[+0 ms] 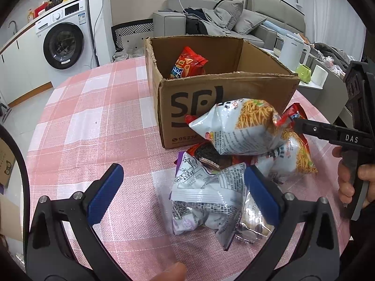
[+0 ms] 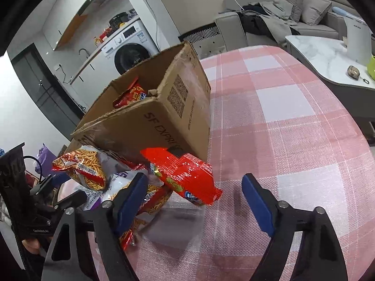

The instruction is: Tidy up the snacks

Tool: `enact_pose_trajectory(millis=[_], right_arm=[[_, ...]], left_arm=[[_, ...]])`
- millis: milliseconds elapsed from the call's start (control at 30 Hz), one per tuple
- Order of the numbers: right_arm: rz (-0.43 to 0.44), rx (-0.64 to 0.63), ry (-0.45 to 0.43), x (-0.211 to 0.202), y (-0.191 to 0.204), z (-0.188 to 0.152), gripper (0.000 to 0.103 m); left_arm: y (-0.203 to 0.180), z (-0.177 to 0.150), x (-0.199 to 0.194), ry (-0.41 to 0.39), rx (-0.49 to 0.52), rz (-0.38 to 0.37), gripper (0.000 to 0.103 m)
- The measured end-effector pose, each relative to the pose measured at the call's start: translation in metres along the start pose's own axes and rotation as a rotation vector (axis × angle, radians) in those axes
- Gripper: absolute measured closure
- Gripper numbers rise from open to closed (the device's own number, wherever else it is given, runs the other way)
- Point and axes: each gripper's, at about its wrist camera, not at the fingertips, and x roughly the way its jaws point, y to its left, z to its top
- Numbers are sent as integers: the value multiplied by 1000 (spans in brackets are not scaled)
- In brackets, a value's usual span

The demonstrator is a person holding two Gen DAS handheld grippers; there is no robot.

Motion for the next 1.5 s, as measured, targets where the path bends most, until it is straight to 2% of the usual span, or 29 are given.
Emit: enact_pose_trajectory(millis=[133,233,333,500,800,967,1033,1067,1100,1200,1300,1500], right_arm=[[51,7,-1,3,1,-1,34],[62,19,1,3,0,0,52],[78,43,-4,1,-5,1,56],[84,44,-29,-7,-5,3,56],[73,-20,-76,-26,8,6,57],[80,-27,-68,-28,9,5,57],[81,-29,-70,-28,9,5,57],[82,-32,-70,-29,10,5,57],[81,-34,-71,-29,10,5,57],[83,-36,-74,-29,11,6,57],[80,-40,-77,-31,12,5,57],[82,-56,-91,-34,16,5,57]], left_arm=[[0,0,1,6,5,-9,1],[0,0,3,14,3,-22,1],[1,-1,3,16,-1,-25,1],[3,-1,4,18,-1,-33,1],[6,-5,13,91,-26,-151,1],[0,-7,23,122,17,-91,1],[2,-9,25,128,3,-101,6],[2,-10,27,134,-1,-118,15],[4,-10,28,142,-2,-138,29],[3,-14,33,163,21,-147,43],[6,-15,31,151,19,-149,49],[10,-11,20,113,19,-129,51]])
